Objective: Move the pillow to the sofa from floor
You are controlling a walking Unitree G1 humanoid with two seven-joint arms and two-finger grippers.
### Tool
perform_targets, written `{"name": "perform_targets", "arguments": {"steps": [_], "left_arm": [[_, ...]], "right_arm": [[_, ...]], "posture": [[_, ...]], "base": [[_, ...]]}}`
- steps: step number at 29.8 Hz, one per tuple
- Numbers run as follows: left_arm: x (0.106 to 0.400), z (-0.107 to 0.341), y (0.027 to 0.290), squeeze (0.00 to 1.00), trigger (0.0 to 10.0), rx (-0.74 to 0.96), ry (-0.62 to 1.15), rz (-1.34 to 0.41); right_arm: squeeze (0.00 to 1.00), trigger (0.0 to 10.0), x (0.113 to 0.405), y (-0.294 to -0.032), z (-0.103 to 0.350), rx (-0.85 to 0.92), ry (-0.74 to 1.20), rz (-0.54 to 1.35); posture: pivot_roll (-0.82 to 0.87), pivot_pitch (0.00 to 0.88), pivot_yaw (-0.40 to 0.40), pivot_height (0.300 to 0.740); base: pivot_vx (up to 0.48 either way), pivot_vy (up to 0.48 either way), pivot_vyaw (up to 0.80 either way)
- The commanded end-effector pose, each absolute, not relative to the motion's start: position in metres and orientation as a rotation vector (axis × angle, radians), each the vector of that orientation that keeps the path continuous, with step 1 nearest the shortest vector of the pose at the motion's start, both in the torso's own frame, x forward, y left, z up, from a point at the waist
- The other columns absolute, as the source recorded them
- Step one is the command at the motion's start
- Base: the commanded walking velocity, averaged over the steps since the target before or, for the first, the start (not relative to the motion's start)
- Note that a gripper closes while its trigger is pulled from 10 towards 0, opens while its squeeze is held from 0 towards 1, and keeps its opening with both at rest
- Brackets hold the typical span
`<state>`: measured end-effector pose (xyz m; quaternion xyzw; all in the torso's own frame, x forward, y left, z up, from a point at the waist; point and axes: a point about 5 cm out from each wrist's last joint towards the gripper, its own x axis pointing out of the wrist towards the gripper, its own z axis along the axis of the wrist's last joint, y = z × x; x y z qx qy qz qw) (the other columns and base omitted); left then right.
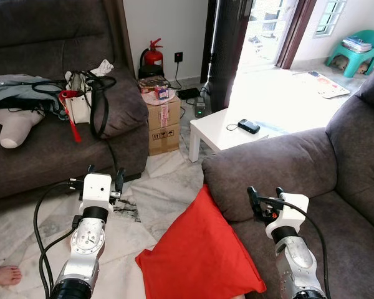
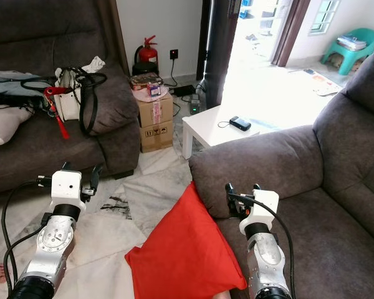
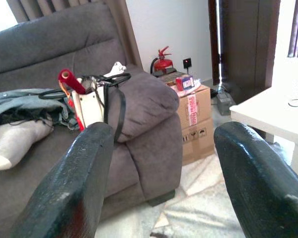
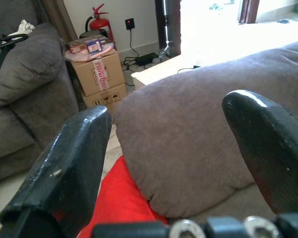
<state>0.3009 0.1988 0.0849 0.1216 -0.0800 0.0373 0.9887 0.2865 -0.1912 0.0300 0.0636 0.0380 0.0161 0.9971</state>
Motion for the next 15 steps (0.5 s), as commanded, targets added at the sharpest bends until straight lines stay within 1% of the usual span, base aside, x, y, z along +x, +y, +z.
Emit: {"name": "perform_targets", "arguments": {"steps": [1, 15], "left_arm": [[0.3024, 0.0862, 0.1963, 0.00, 10.0, 0.249, -0.159, 0.064], [0.3024, 0.0848, 0.1968, 0.00, 10.0, 0.244, -0.149, 0.072]], "right_arm": [[0.00, 10.0, 0.2871, -0.1914, 0.0309, 0.118, 0.075, 0.039], [0.00, 10.0, 0.2895, -0.1922, 0.0307, 0.115, 0.098, 0.045]], "posture": [[0.08, 0.000, -0.029, 0.665], [0.08, 0.000, -0.039, 0.665]], "base": [[0.000, 0.000, 0.00], [0.000, 0.000, 0.00]]}}
